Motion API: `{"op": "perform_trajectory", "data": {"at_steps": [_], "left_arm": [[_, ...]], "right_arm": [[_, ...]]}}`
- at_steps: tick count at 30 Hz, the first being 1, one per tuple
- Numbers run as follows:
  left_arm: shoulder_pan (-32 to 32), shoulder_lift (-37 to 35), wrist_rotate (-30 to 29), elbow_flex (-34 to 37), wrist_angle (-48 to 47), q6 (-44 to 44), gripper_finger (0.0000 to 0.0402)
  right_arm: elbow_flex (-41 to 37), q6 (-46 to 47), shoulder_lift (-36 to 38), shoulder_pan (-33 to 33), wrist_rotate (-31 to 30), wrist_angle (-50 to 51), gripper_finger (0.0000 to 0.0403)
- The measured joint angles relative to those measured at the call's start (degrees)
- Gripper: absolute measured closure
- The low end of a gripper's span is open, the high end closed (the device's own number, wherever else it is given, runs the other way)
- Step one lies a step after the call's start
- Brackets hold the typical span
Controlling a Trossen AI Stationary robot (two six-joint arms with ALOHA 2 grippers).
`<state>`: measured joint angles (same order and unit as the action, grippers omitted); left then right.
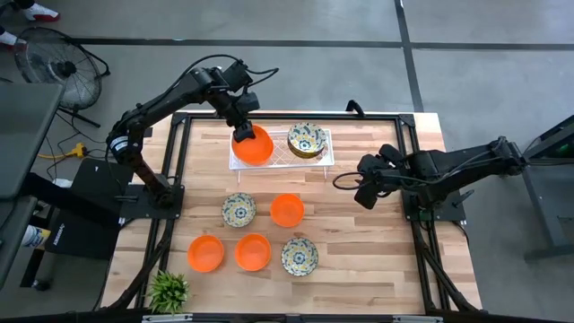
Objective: Pick & Place Mini bowls
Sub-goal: Stack the orange bowl on the other orange bowl on the shelf
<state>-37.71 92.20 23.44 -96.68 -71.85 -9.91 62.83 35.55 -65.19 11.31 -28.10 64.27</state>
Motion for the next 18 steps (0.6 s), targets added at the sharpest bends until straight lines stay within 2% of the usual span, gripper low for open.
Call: {"op": "perform_trajectory", "data": {"at_steps": [9, 18], "left_arm": [[0.0, 0.0, 0.4, 0.0, 0.0, -0.2, 0.0255], [0.0, 0.0, 2.1, 0.0, 1.5, -0.4, 0.0191]], "right_arm": [[0.0, 0.0, 0.0, 0.0, 0.0, 0.1, 0.0178], [0.0, 0.0, 0.0, 0.0, 0.0, 0.1, 0.0178]]}}
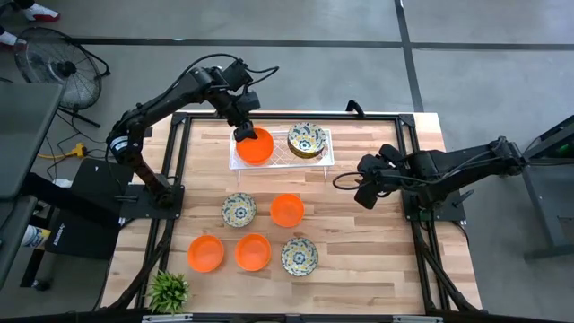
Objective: Pick & Place Mini bowls
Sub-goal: Stack the orange bowl on the other orange bowl on the shelf
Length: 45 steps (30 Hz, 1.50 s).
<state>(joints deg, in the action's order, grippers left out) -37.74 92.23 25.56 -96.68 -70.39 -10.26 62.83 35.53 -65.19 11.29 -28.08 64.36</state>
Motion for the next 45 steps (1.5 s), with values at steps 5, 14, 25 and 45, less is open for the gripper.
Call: {"op": "perform_trajectory", "data": {"at_steps": [5, 14, 25, 45], "left_arm": [[0.0, 0.0, 0.7, 0.0, 0.4, 0.0, 0.0177], [-0.1, 0.0, 1.8, 0.0, 0.4, 0.0, 0.0177], [-0.1, 0.0, 1.8, 0.0, 0.2, -0.2, 0.0176], [1.2, 0.0, -8.2, -1.6, -1.6, -3.1, 0.0176]], "right_arm": [[0.0, 0.0, 0.0, 0.0, 0.0, 0.0, 0.0178], [0.0, 0.0, 0.0, 0.0, 0.4, 0.0, 0.0178], [0.0, 0.0, 0.0, 0.0, 1.1, 0.0, 0.0178], [0.0, -0.7, 0.0, 0.0, 1.7, 0.0, 0.0178]]}}
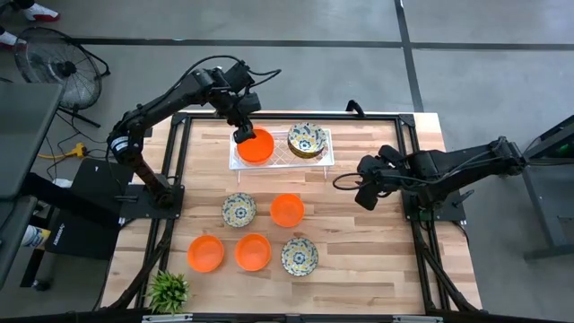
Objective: Pick & Place Mini bowls
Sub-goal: Stack the orange bowl on the other orange bowl on the shelf
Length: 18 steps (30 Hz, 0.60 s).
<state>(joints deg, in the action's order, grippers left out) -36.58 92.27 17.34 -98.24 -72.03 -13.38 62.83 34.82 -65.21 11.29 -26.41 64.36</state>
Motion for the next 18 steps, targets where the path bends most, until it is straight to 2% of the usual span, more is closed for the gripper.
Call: {"op": "perform_trajectory", "data": {"at_steps": [9, 15, 18], "left_arm": [[1.2, -0.2, -8.0, -10.4, -2.4, -2.5, 0.0176], [6.7, -0.1, -17.6, -11.0, -8.0, -10.1, 0.0176], [10.2, 0.6, -26.0, -10.7, -10.0, -11.0, 0.0176]], "right_arm": [[0.0, -0.3, 0.0, 0.0, -0.1, 0.0, 0.0178], [0.0, -0.3, 0.0, 0.0, -0.2, 0.0, 0.0178], [0.0, -0.3, 0.0, 0.0, -0.2, 0.0, 0.0178]]}}
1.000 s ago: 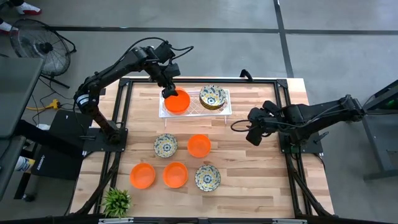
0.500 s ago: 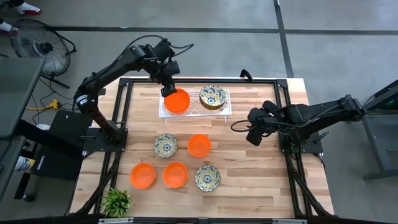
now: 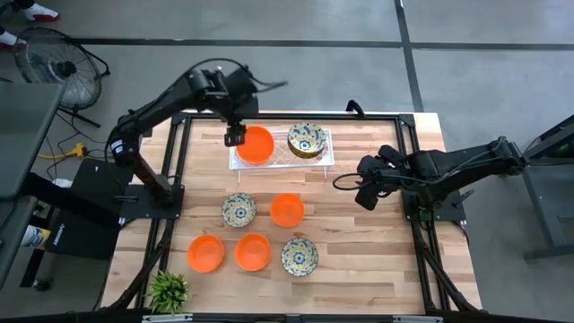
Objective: Pick & Place Mini bowls
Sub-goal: Stack the orange bowl on the other orange bowl on the shelf
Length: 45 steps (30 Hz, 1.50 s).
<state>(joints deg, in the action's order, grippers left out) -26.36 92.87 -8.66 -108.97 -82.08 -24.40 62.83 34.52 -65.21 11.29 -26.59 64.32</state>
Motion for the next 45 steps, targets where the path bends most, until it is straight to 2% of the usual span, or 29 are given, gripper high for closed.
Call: {"op": "perform_trajectory", "data": {"at_steps": [2, 6, 11, 19, 24, 34, 45], "left_arm": [[2.3, 1.3, -4.2, 0.0, 0.0, 0.0, 0.0177], [4.4, 2.7, -7.5, 0.0, -0.1, 0.1, 0.0176], [4.9, 4.9, -9.2, 0.0, -0.4, 0.8, 0.0177], [5.0, 6.7, -8.6, 0.1, -0.5, 1.7, 0.0181], [5.0, 6.7, -8.7, 0.1, -0.5, 2.2, 0.0229], [5.0, 6.7, -8.2, 0.1, -2.4, 2.7, 0.0388], [5.0, 6.8, -8.5, -1.1, -2.8, 3.2, 0.0398]], "right_arm": [[0.0, 0.0, 0.0, 0.0, 0.0, 0.0, 0.0178], [0.0, 0.0, 0.0, 0.0, 0.0, -0.1, 0.0178], [0.0, 0.4, 0.0, 0.0, 0.0, -0.1, 0.0178], [0.0, 0.6, 0.0, 0.0, 0.2, -0.1, 0.0178], [0.0, 0.5, 0.0, 0.0, 0.2, -0.1, 0.0178], [0.0, -0.3, 0.0, 0.0, 0.1, -0.1, 0.0178], [0.0, -1.1, 0.0, 0.0, 0.1, -0.1, 0.0178]]}}
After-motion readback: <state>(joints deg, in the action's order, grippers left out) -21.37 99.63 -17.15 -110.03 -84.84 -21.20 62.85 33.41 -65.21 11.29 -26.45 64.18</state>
